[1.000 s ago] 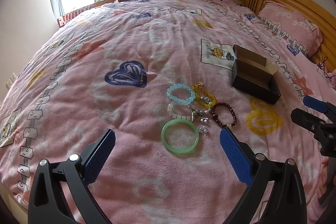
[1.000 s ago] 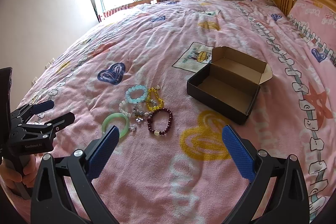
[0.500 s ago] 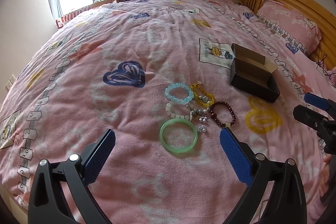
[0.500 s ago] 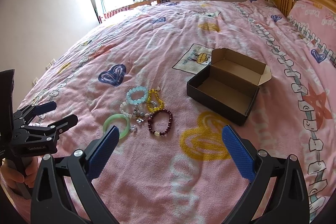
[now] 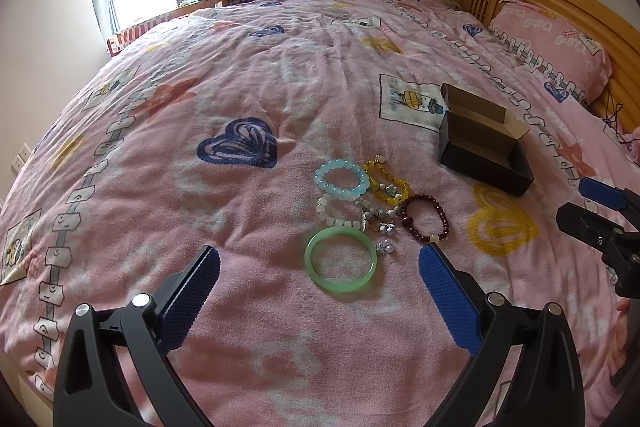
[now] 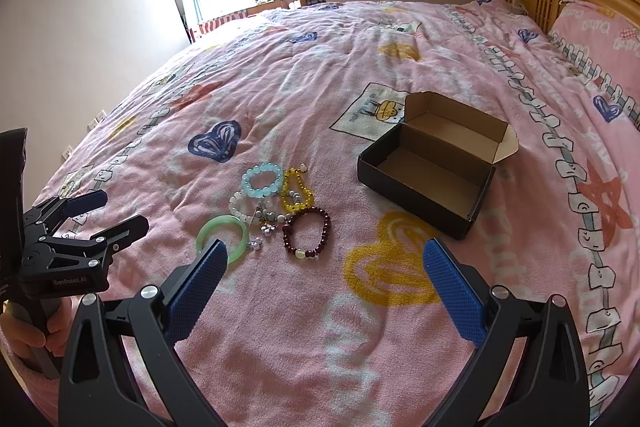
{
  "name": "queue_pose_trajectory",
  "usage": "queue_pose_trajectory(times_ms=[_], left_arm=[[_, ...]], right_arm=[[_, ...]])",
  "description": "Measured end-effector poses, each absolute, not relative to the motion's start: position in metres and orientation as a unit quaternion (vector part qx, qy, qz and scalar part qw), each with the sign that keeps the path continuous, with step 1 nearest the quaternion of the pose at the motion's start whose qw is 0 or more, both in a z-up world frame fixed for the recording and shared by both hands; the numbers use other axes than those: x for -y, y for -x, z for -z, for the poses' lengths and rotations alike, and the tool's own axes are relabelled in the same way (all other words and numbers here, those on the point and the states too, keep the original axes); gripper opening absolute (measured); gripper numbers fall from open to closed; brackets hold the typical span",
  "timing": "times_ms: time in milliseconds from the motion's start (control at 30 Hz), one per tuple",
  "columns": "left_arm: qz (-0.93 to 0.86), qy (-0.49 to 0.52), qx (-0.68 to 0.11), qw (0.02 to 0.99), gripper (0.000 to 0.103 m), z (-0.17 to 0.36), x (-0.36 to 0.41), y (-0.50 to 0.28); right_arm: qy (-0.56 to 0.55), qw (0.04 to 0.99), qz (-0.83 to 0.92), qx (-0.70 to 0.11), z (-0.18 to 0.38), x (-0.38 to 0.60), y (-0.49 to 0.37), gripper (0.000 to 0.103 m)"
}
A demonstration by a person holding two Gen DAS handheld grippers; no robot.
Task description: Organize jewelry
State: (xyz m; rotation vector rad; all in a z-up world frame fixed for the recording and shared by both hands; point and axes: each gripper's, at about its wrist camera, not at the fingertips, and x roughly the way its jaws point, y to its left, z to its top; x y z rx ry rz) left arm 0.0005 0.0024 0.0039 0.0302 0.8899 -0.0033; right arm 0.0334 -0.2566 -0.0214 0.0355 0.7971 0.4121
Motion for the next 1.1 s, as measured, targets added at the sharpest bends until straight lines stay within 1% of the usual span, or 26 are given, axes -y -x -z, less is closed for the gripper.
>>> queue_pose_trajectory(times_ms=[700, 1100], left_arm=[[0.002, -0.015, -0.427, 0.904, 0.097, -0.010, -0.003, 0.000], [0.000, -0.027, -0.424, 0.905, 0.097, -0.014, -0.002, 0.003]], right_arm=[[-0.008, 0.901, -0.204, -0.384, 0.018, 0.252, -0.030, 0.096], [-0.026, 0.900, -0.214, -0.380, 0.007, 0.247, -0.032, 0.096]])
